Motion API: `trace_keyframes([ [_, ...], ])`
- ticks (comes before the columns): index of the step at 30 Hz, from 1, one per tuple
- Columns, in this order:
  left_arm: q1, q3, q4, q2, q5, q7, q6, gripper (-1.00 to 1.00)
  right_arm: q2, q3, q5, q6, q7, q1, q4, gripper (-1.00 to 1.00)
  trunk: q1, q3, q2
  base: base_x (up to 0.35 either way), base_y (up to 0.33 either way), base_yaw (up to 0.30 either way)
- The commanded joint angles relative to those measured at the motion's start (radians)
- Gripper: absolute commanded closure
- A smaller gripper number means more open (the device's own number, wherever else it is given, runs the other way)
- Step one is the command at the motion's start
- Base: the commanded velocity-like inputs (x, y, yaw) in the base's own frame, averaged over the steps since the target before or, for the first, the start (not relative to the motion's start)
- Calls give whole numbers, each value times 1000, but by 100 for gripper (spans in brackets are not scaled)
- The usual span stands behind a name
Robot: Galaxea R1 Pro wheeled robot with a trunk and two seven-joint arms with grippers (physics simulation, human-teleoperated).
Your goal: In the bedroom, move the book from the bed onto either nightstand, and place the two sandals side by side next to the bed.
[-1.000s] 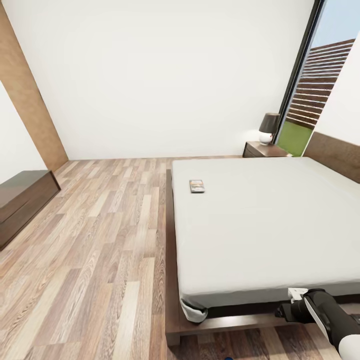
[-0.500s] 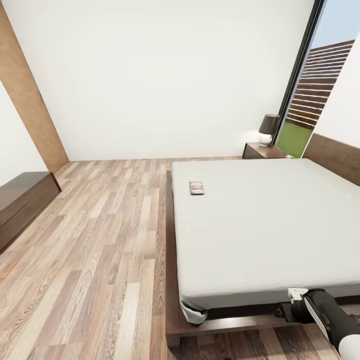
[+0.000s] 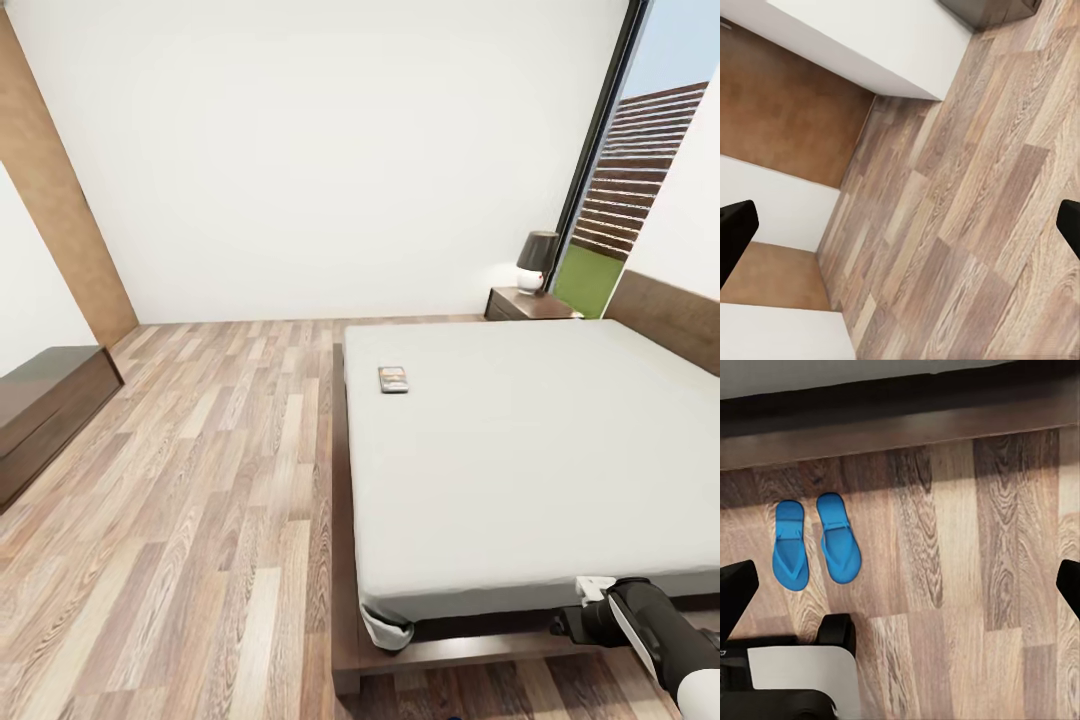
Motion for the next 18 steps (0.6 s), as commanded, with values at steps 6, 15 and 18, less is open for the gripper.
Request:
trace_keyframes([
  [6,-1,8,19,0,-6,0,-9,-100,0,-4,11,3,8,0,-1,-100,-23,18,42,0,0,0],
  [15,4,8,47,0,-6,-43,-13,-100,0,-4,11,-3,7,0,14,-100,-58,46,105,0,0,0],
  [18,16,8,58,0,-6,-76,-18,-100,-1,-4,11,-21,7,0,24,-100,-69,56,126,0,0,0],
])
